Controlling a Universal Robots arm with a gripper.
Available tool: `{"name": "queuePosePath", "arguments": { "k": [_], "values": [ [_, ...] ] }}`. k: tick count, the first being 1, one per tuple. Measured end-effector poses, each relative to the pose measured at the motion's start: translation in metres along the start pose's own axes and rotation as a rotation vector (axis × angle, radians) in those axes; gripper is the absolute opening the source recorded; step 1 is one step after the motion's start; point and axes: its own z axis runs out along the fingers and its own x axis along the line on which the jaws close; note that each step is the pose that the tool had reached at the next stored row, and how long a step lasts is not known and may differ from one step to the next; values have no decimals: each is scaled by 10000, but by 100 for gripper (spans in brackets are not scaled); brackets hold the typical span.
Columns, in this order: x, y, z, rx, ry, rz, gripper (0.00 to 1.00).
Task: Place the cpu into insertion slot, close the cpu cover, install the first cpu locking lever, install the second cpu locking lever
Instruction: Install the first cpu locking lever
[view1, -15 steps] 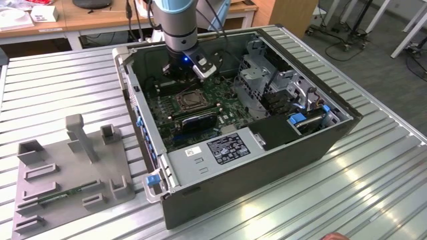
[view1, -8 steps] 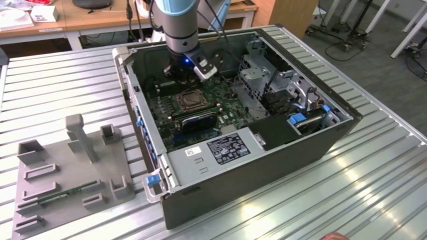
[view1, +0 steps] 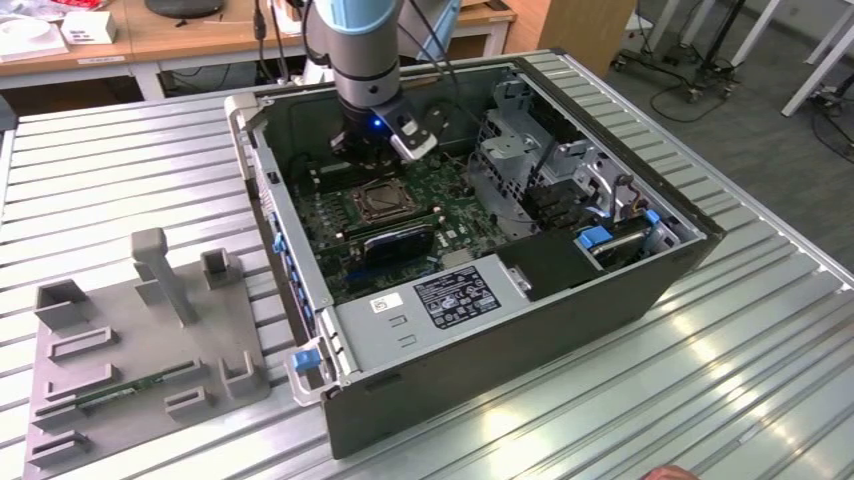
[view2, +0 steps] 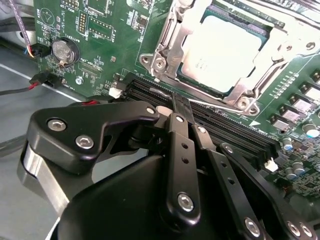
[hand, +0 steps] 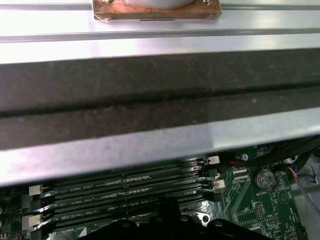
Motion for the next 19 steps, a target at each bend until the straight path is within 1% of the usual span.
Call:
{"name": "queuePosePath", "arguments": {
  "k": [12, 19],
  "values": [
    [-45, 11, 26, 45, -17, 38, 11],
    [-54, 13, 30, 75, -22, 37, 11]
  ]
}}
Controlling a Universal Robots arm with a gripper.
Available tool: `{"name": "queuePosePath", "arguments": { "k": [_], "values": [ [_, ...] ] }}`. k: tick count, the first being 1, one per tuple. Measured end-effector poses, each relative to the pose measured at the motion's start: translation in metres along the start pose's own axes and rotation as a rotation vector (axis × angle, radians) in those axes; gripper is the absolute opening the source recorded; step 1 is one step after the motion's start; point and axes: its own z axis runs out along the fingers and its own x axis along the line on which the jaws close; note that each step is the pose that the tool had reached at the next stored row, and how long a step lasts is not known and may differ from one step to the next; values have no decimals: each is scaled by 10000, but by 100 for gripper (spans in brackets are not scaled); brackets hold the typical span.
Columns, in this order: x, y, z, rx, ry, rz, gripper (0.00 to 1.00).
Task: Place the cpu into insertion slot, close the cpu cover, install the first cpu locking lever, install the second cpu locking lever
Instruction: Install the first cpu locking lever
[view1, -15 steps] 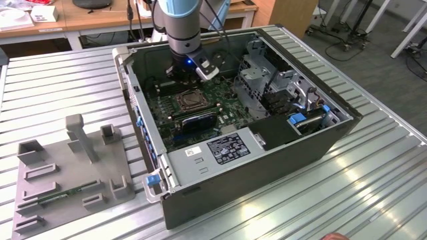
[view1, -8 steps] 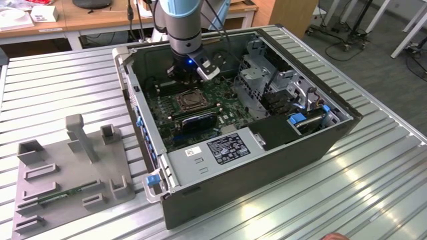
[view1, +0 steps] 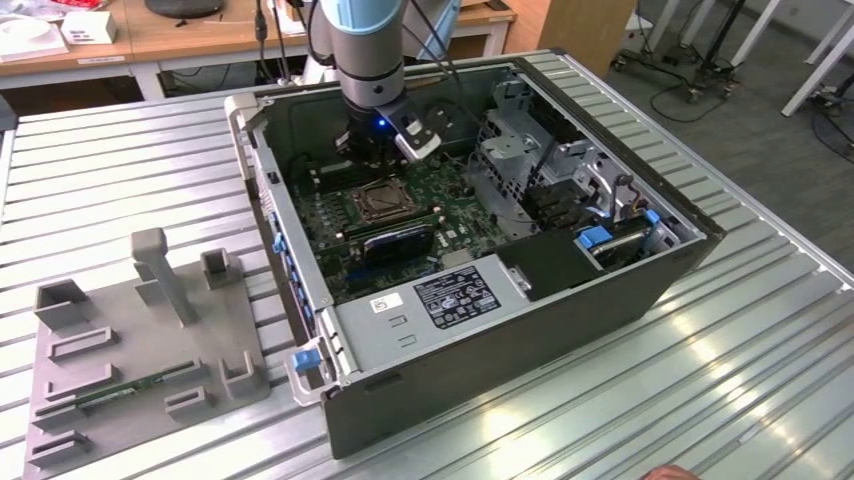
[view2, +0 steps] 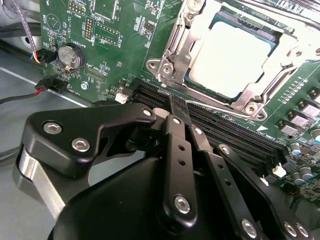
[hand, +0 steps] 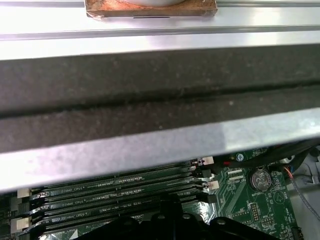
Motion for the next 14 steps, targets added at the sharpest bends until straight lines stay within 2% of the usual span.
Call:
{"name": "queuePosePath", "arguments": {
  "k": [14],
  "values": [
    [-3, -5, 26, 10, -11, 40, 11]
  ]
}}
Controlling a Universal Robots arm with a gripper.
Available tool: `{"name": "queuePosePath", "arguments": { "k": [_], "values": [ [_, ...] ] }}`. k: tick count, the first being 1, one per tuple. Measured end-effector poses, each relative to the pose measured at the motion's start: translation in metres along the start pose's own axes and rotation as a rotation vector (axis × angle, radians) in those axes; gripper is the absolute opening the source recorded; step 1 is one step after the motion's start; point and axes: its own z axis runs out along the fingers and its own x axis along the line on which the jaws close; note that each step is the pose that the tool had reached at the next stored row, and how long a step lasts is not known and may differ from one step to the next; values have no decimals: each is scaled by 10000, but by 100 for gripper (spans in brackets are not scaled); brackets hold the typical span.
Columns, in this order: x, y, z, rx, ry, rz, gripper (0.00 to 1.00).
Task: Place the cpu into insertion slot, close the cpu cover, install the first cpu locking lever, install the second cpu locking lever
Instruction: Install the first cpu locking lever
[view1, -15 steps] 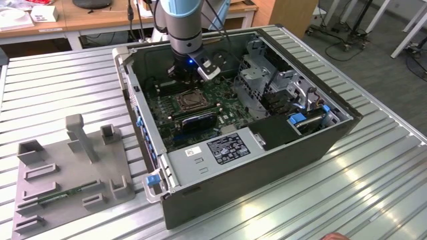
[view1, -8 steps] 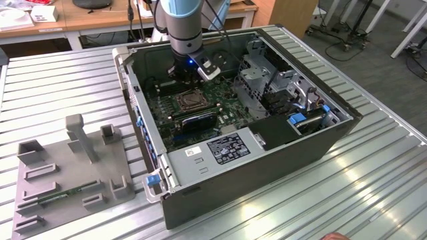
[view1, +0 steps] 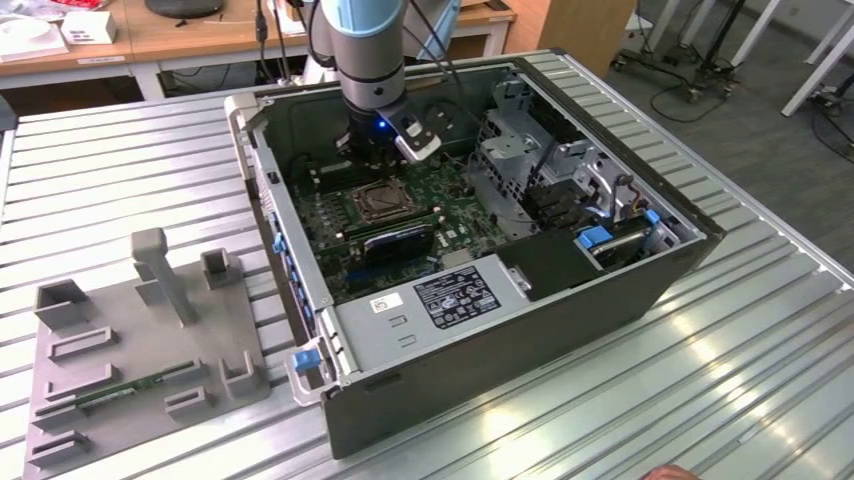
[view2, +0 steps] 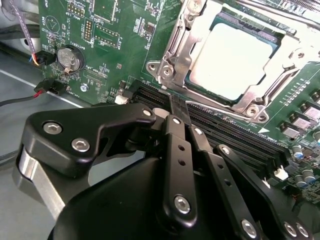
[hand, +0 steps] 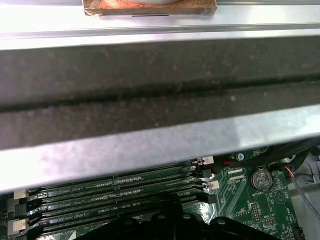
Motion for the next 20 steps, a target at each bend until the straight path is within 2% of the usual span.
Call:
{"name": "queuePosePath", "arguments": {
  "k": [15, 20],
  "values": [
    [5, -9, 38, 11, -3, 6, 11],
    [5, -9, 39, 38, -8, 0, 11]
  ]
}}
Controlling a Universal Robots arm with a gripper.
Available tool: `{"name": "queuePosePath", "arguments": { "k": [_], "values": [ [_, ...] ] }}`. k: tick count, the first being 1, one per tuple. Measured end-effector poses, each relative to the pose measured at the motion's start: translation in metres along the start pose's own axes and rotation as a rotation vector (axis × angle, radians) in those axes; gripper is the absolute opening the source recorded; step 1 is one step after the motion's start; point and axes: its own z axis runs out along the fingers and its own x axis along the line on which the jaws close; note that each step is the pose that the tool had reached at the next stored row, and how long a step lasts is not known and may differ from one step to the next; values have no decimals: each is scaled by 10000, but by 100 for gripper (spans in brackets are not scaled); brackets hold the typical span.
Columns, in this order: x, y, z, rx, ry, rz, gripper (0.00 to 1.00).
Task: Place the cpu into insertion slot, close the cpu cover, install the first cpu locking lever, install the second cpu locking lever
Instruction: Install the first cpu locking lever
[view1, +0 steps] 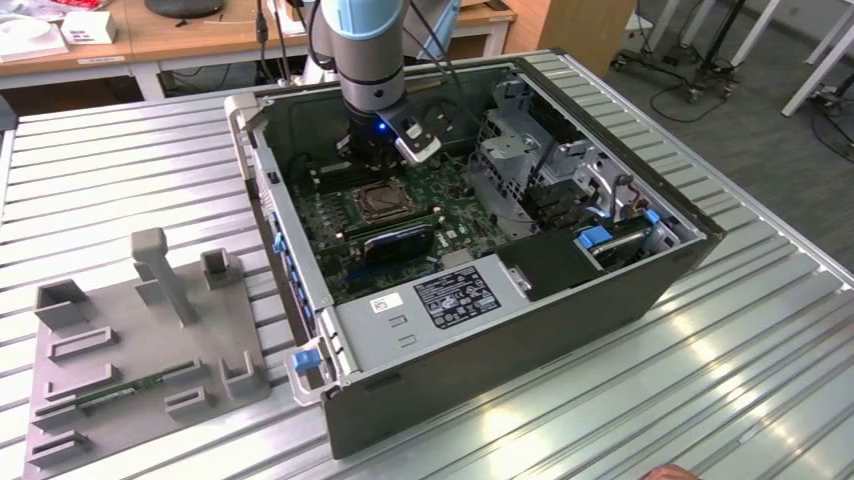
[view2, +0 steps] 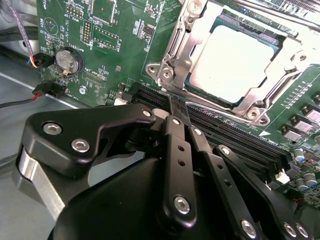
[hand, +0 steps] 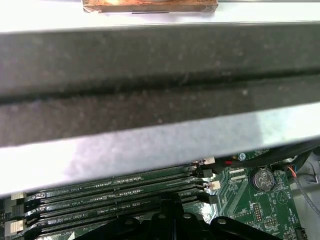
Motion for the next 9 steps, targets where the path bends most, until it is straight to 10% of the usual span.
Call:
{"name": "queuePosePath", "arguments": {
  "k": [9],
  "values": [
    [-6, 8, -34, 48, -5, -10, 11]
  ]
}}
